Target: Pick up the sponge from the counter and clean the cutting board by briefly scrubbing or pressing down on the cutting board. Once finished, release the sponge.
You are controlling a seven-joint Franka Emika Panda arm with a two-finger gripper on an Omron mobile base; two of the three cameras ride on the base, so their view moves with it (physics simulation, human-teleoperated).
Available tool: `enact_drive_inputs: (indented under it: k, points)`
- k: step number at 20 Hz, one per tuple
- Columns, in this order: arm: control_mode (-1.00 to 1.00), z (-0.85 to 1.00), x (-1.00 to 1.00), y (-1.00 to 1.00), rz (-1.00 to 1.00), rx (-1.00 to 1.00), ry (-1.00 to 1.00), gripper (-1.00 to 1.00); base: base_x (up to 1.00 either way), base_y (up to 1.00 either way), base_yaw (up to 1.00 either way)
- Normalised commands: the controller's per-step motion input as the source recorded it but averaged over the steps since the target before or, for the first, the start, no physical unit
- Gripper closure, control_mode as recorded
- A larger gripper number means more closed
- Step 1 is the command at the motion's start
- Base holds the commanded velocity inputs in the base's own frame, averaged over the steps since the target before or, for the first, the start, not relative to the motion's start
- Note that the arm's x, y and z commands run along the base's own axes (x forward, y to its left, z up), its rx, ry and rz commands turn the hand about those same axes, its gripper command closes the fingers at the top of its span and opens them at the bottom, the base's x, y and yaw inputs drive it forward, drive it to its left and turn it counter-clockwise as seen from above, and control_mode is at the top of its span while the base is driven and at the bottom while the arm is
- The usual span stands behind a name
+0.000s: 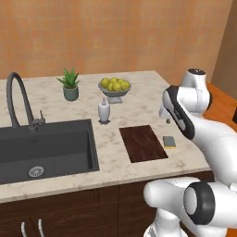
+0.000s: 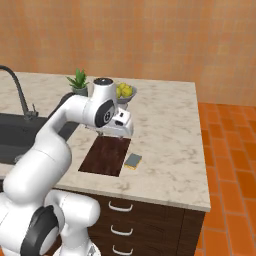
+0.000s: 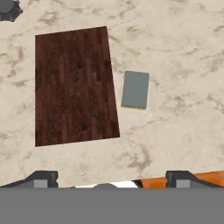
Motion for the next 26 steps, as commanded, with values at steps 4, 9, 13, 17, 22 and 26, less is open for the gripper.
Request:
enact_drive_inputs:
  k: [4,9,13,17,22,26]
  points:
    - [-1.00,-0.53,0.24,-0.40,0.00,0.14,0.00,-1.00,0.00,0.00,0.00]
    - [-1.00,-0.43,0.07,-0.24,-0.03,0.08,0.00,-1.00,0.00,0.00,0.00]
    - [-1.00,-0.28,0.09,0.00,-0.10,0.00,0.01,-1.00,0.00,0.00,0.00]
    - [-1.00,-0.32,0.38,0.00,-0.05,0.00,0.08,-1.00,0.00,0.00,0.00]
    - [-1.00,-0.28,0.43,0.00,-0.02,0.00,0.08,-1.00,0.00,0.00,0.00]
    - [-1.00,-0.29,0.32,-0.04,0.00,0.00,0.06,-1.00,0.00,0.00,0.00]
